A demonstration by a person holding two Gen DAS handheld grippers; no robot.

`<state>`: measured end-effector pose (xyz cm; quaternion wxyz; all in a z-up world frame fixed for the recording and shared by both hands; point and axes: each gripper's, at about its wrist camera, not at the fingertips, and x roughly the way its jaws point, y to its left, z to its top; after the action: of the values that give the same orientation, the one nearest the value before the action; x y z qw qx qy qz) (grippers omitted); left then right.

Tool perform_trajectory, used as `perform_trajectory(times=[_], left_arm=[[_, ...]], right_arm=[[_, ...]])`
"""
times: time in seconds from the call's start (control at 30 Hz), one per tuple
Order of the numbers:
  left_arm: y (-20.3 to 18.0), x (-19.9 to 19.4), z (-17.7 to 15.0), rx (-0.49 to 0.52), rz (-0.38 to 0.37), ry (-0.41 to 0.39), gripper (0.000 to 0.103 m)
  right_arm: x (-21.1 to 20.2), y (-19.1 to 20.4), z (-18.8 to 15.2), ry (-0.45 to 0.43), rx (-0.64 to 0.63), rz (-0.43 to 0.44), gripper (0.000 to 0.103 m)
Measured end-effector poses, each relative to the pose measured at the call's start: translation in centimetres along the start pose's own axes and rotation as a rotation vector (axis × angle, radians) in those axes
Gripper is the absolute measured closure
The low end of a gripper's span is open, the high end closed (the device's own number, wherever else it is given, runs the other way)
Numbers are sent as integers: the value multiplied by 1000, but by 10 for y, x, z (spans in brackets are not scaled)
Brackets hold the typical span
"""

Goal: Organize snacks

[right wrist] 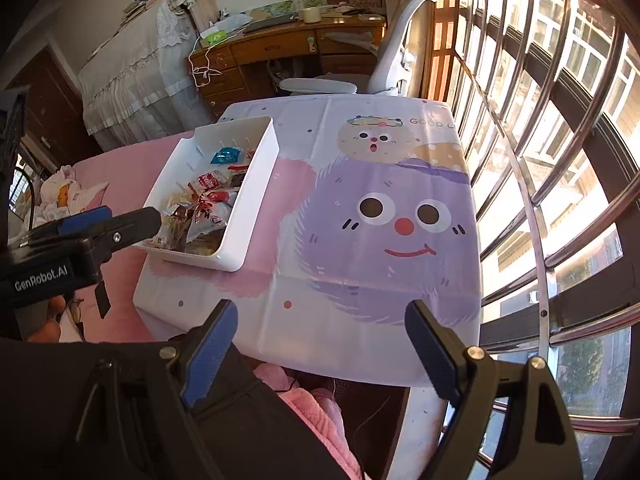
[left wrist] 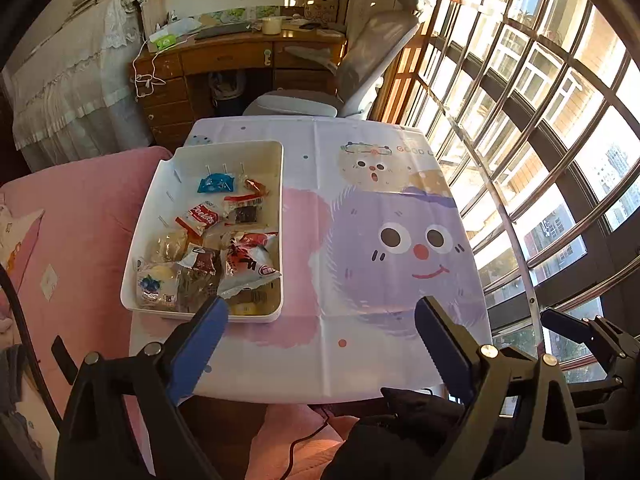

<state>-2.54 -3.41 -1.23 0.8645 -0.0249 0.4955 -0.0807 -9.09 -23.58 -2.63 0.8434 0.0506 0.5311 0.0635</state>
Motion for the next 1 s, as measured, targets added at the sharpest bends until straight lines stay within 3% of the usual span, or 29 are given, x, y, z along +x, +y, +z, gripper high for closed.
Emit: perform_trajectory(times=[0.1,0.27,0.57,1.0], left_arm=[[-7,-9,0,-5,-2,-20,3],[-14,-19,-3,-3,64,-74,1],[-14,-14,-12,-25,136,-94,1],[-19,-8,-16,-24,124,-107,1]], right_arm=[[-8,-1,5,-18,3,20,16],[-14,1,6,-44,8,19,15],[-11,-1,1,-84,61,-24,4],[-9,0,-3,-81,67,-18,4]])
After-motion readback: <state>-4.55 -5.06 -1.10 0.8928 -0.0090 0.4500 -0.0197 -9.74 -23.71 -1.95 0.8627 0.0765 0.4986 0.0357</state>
